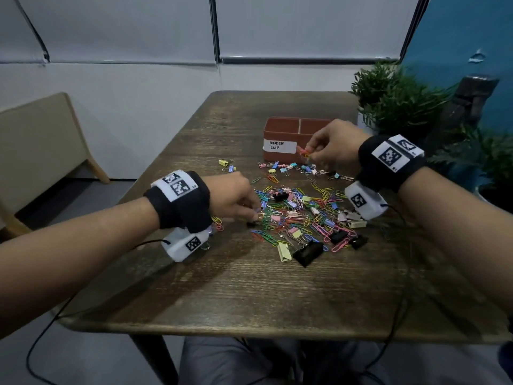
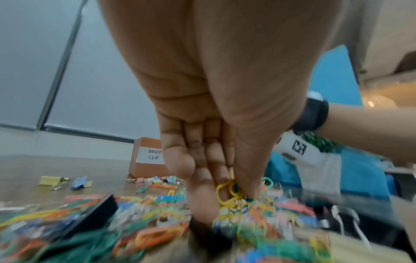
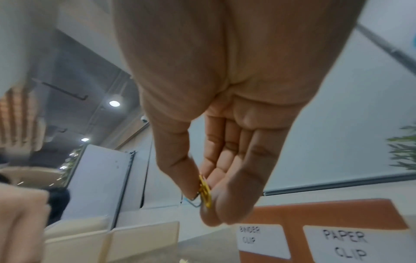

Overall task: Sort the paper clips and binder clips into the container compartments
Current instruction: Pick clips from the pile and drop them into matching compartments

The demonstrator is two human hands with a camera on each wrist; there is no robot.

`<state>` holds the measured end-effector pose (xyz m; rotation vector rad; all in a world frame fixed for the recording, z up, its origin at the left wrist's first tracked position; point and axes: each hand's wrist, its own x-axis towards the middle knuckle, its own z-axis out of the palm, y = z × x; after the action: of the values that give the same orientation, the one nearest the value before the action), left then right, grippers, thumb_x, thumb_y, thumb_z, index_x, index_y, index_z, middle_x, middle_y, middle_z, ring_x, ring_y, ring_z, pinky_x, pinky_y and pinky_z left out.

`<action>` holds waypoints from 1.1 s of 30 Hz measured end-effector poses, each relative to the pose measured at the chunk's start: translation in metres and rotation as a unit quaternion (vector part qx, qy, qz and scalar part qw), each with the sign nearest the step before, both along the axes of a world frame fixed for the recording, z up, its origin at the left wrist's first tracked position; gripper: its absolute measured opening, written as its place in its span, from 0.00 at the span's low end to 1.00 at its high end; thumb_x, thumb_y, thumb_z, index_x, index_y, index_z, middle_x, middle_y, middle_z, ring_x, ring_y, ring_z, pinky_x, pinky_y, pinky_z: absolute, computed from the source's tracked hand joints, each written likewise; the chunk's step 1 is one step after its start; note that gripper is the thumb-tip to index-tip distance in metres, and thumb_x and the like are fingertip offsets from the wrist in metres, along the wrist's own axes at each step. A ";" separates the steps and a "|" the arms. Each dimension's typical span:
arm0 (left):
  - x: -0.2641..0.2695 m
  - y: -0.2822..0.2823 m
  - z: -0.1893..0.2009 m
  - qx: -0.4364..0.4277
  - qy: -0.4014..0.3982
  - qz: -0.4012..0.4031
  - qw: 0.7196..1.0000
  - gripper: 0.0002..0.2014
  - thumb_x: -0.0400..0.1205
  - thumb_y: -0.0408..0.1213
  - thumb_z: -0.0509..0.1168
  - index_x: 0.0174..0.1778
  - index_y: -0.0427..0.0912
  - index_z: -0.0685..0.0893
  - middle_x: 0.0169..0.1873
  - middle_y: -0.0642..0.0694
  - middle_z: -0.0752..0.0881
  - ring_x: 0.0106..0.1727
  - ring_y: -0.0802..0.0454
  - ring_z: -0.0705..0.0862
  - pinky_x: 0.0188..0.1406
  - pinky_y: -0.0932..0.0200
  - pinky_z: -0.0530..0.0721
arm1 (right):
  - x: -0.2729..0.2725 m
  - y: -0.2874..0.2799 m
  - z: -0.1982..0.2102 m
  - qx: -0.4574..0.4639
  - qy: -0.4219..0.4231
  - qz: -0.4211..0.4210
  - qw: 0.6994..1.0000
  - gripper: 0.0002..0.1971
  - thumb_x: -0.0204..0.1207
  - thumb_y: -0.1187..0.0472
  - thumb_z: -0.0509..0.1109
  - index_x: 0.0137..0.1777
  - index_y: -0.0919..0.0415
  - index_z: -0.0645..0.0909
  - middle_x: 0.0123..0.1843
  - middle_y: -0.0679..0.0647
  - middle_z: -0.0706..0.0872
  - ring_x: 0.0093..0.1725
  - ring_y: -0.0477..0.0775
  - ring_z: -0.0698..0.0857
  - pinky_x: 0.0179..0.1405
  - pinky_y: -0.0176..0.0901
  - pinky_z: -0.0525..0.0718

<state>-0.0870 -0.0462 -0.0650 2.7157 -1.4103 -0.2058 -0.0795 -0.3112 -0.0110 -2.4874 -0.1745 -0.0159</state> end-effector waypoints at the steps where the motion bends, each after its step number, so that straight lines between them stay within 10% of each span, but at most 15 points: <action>1: 0.002 0.000 0.007 -0.016 0.004 0.007 1.000 0.10 0.82 0.50 0.68 0.37 0.51 0.86 0.26 0.54 0.83 0.26 0.60 0.77 0.26 0.72 0.70 | 0.006 -0.006 0.003 0.014 -0.004 -0.013 1.000 0.03 0.74 0.64 0.79 0.46 0.61 0.89 0.38 0.55 0.91 0.29 0.47 0.85 0.30 0.38 0.85; 12: 0.099 -0.044 0.081 -0.222 0.065 0.130 0.964 0.09 0.81 0.47 0.70 0.48 0.47 0.91 0.32 0.54 0.91 0.33 0.62 0.89 0.34 0.68 0.86 | 0.112 -0.060 0.004 0.152 -0.064 -0.194 0.967 0.07 0.73 0.71 0.77 0.50 0.71 0.86 0.34 0.64 0.87 0.20 0.47 0.84 0.18 0.34 0.82; 19: 0.191 -0.123 0.076 -0.315 0.063 0.219 0.921 0.11 0.80 0.48 0.72 0.45 0.44 0.92 0.34 0.48 0.92 0.38 0.55 0.90 0.48 0.53 0.89 | 0.158 -0.059 -0.033 0.073 -0.067 -0.201 0.975 0.09 0.69 0.60 0.83 0.49 0.56 0.91 0.47 0.53 0.92 0.48 0.53 0.90 0.56 0.50 0.89; 29: 0.232 -0.188 0.042 -0.171 0.027 0.267 0.948 0.09 0.76 0.46 0.75 0.45 0.46 0.94 0.38 0.49 0.92 0.45 0.50 0.91 0.52 0.53 0.89 | 0.150 -0.072 -0.044 0.099 -0.105 -0.194 0.970 0.10 0.75 0.70 0.74 0.48 0.54 0.89 0.44 0.52 0.90 0.42 0.47 0.87 0.41 0.39 0.86; 33: 0.211 -0.186 0.052 -0.148 -0.032 0.230 0.961 0.10 0.80 0.45 0.71 0.52 0.47 0.92 0.45 0.48 0.91 0.50 0.51 0.88 0.55 0.58 0.84 | 0.134 -0.075 -0.037 0.100 -0.128 -0.175 0.971 0.09 0.74 0.69 0.75 0.45 0.53 0.88 0.41 0.52 0.90 0.43 0.51 0.89 0.50 0.46 0.89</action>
<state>0.1238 -0.2325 -0.0134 2.7107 -0.7081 0.1146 0.0542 -0.3864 -0.0483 -2.2769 0.1544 -0.4811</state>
